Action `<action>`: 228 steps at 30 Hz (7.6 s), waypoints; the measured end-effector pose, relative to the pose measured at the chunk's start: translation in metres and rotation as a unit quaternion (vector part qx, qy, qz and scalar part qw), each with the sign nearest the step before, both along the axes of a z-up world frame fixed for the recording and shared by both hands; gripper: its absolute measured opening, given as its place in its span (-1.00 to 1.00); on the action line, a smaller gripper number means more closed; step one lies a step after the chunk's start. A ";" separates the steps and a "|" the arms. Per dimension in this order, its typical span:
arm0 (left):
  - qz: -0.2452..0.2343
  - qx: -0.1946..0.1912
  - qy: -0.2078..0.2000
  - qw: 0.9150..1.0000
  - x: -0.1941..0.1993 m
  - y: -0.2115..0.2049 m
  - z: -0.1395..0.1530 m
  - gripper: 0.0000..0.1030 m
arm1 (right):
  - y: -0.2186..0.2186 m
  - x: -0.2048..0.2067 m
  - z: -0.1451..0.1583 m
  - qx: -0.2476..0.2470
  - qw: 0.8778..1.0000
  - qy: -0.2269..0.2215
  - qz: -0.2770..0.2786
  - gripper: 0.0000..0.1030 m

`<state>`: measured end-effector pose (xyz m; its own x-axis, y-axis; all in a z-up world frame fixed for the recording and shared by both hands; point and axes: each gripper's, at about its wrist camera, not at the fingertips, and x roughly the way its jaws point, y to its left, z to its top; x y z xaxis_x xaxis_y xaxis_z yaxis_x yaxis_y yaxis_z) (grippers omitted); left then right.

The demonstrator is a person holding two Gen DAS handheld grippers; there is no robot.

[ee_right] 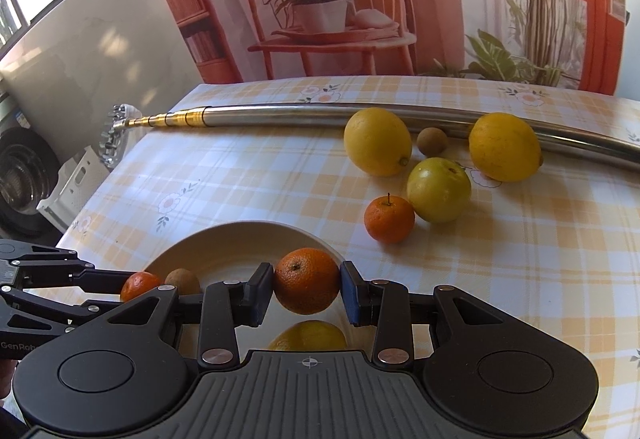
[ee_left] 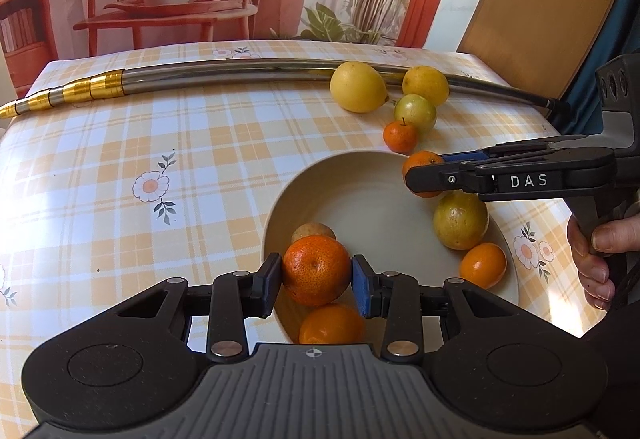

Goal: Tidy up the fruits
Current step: 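Carry both held oranges over the white plate, then lower both oranges into the plate and open both tools, then move both open tools back toward the remaining loose fruit, then grasp a small mandarin with the left tool while the right tool grasps a green-yellow fruit, then carry the mandarin and the green-yellow fruit over the white plate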

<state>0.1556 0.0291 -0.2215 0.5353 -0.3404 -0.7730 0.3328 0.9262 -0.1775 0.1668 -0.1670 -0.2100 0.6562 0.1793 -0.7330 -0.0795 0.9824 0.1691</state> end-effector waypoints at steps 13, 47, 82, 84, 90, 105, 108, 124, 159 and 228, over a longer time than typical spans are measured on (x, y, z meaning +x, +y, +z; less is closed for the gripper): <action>-0.001 0.003 0.003 1.000 0.003 -0.002 -0.005 -0.23 | 0.004 0.005 -0.011 0.002 1.000 0.021 0.002 -0.35; 0.061 -0.041 -0.076 0.994 0.020 0.025 0.048 0.11 | -0.049 -0.016 0.038 -0.007 0.992 -0.085 -0.093 -0.21; -0.118 0.009 -0.036 0.992 0.105 -0.099 0.015 0.21 | -0.125 -0.017 0.033 -0.015 0.978 -0.102 -0.179 -0.21; -0.132 0.017 -0.035 0.991 0.110 -0.107 0.010 0.21 | -0.129 -0.017 0.030 -0.013 0.978 -0.100 -0.182 -0.21; -0.148 0.043 -0.016 0.988 0.125 -0.121 -0.008 0.03 | -0.140 -0.019 0.021 -0.005 0.977 -0.092 -0.192 -0.21; -0.153 0.040 -0.010 0.987 0.130 -0.128 -0.019 -0.29 | -0.144 -0.017 0.011 0.005 0.978 -0.079 -0.194 -0.21; -0.155 0.047 -0.021 0.987 0.125 -0.123 -0.016 -0.29 | -0.142 -0.016 0.011 0.005 0.979 -0.078 -0.190 -0.21; -0.099 0.009 -0.053 0.994 0.101 -0.066 0.021 -0.29 | -0.108 0.001 0.009 -0.011 0.991 -0.058 -0.124 -0.20; -0.033 -0.015 -0.059 0.998 0.067 -0.010 0.033 -0.29 | -0.057 0.058 -0.022 -0.039 0.997 -0.029 -0.063 -0.17; -0.119 0.011 0.007 0.993 -0.052 -0.042 -0.007 -0.29 | 0.003 -0.092 0.020 0.010 0.993 -0.113 -0.021 -0.17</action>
<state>0.1036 -0.0132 -0.2281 0.4316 -0.4383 -0.7884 0.5398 0.8258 -0.1635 0.0749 -0.1643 -0.1902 0.8112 0.1613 -0.5622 -0.0765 0.9822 0.1714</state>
